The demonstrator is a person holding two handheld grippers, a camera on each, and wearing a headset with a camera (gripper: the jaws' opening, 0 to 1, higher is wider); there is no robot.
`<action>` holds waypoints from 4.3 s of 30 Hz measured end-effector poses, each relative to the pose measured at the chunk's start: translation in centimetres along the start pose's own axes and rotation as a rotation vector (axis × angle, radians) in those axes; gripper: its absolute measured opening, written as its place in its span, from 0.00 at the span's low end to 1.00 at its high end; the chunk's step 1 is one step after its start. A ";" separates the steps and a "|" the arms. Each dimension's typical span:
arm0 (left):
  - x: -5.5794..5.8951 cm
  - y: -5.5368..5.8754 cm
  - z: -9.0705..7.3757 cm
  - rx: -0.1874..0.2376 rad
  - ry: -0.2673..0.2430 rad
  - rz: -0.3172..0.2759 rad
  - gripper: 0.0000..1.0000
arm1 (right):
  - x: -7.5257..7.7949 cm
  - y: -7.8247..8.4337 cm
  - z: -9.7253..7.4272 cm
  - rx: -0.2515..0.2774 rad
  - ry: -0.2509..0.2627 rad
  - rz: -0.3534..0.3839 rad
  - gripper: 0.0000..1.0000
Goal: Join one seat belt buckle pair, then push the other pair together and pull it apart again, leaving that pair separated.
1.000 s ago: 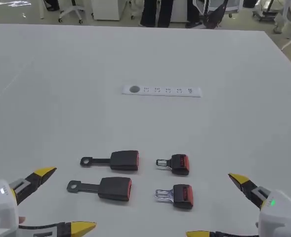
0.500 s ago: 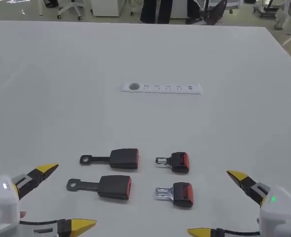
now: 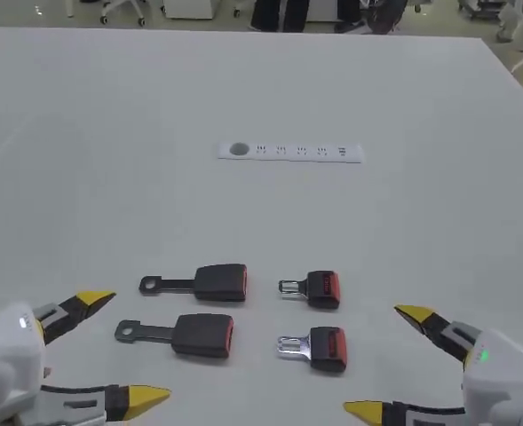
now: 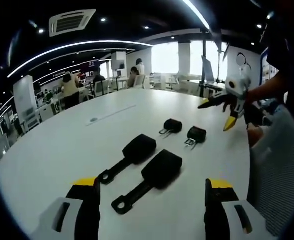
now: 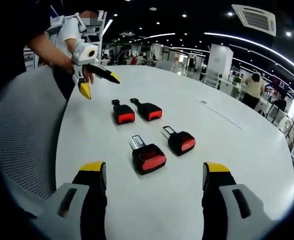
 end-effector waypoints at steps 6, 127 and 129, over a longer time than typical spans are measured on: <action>-0.4 0.3 0.7 -0.032 0.036 0.029 0.82 | 0.2 0.3 0.5 -0.014 -0.034 -0.023 0.71; -0.3 3.5 7.8 -0.470 0.581 0.411 0.32 | -2.1 -0.3 8.5 -0.159 -0.343 -0.224 0.31; -0.3 3.5 7.8 -0.471 0.580 0.410 0.32 | -2.2 -0.4 8.6 -0.159 -0.343 -0.221 0.31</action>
Point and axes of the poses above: the centre of the closed fingertips' face, and the gripper's own axes: z roughly forward along the fingers, x roughly to its right, y roughly out of its underside, the point moved 2 cm from there along -z, roughly backward along the fingers, and after that the axes turned 6 degrees about x, right-handed, at the moved point
